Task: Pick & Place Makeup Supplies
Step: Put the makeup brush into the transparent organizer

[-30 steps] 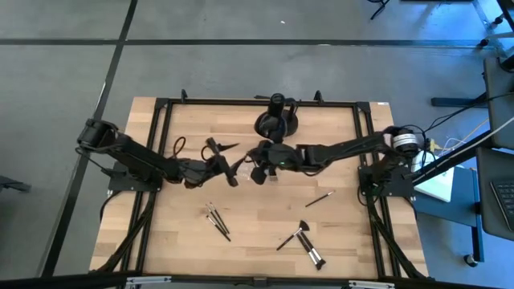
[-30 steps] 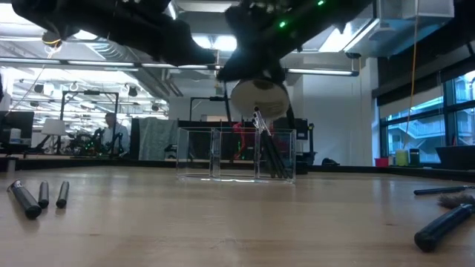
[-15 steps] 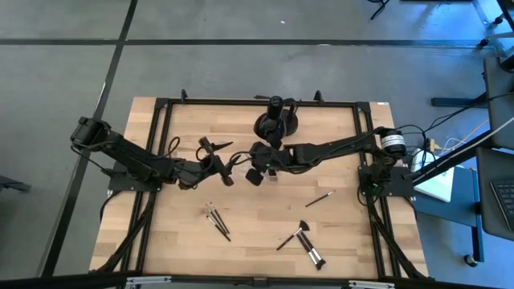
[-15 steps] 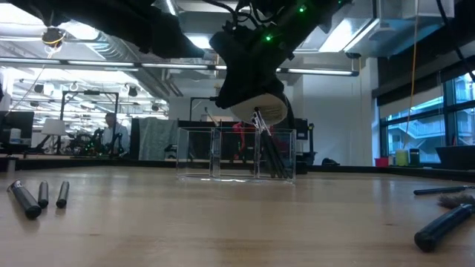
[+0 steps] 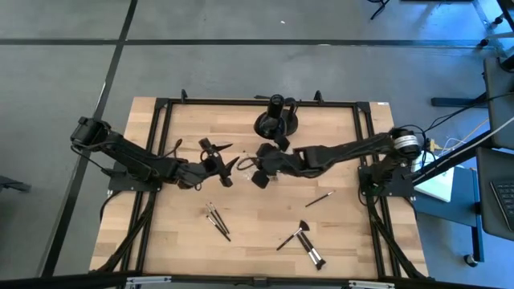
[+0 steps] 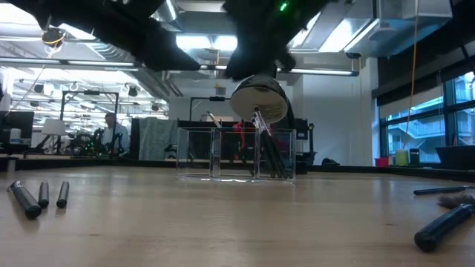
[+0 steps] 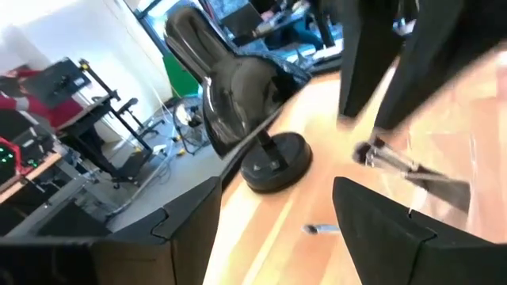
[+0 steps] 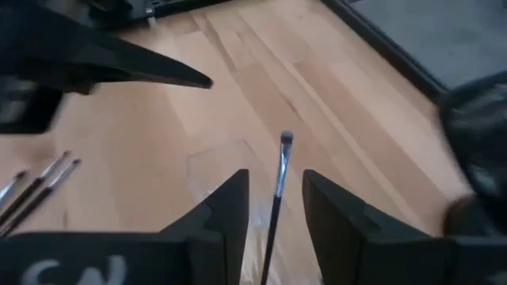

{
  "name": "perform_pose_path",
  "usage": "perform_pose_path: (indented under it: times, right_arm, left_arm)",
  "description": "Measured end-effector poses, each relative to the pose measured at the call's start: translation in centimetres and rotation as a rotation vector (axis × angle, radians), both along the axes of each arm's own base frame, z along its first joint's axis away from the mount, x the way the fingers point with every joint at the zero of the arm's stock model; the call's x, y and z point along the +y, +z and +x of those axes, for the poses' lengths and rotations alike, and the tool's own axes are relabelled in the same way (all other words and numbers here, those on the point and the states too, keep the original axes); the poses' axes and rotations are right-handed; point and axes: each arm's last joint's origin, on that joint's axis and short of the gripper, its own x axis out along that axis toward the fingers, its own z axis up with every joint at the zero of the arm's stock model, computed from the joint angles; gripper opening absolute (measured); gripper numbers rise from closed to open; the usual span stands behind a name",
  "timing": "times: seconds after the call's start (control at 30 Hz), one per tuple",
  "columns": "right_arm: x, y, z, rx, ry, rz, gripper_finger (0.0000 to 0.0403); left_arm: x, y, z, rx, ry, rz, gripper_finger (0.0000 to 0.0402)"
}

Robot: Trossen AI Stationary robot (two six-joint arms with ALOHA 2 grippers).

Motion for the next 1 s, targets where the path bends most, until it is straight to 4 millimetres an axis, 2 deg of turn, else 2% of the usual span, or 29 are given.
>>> perform_pose_path:
  times: [0.13, 0.2, 0.37, 0.47, 0.73, 0.9, 1.0]
  right_arm:
    - [2.4, 1.7, -2.8, 0.028, -0.027, 0.047, 0.0121]
    - [3.8, 2.0, -4.7, 0.081, -0.058, 0.118, 0.0121]
    - [6.8, 0.8, -8.9, 0.338, -0.165, 0.360, 0.0121]
    - [8.0, 0.0, -10.6, 0.449, -0.284, 0.431, 0.0121]
    - [8.8, -1.4, -12.6, 0.582, -0.496, 0.532, 0.0121]
    - [8.2, -4.1, -13.7, 0.710, -0.611, 0.618, 0.0121]
    - [7.6, -5.9, -14.3, 0.689, -0.675, 0.693, 0.0122]
  left_arm:
    - [0.0, -0.4, -0.1, 0.023, -0.015, -0.023, 0.0240]
    - [0.0, -0.5, -0.1, 0.025, -0.016, -0.026, 0.0240]
    - [-0.1, -0.4, 0.0, 0.027, -0.021, -0.024, 0.0239]
    - [-0.1, 0.1, 0.3, 0.023, -0.055, -0.028, 0.0239]
    - [0.3, 1.6, 1.2, 0.027, -0.104, -0.027, 0.0235]
    - [0.7, 1.0, 0.9, 0.131, -0.010, 0.045, 0.0235]
    - [0.8, 0.7, 0.7, 0.183, 0.032, 0.080, 0.0235]
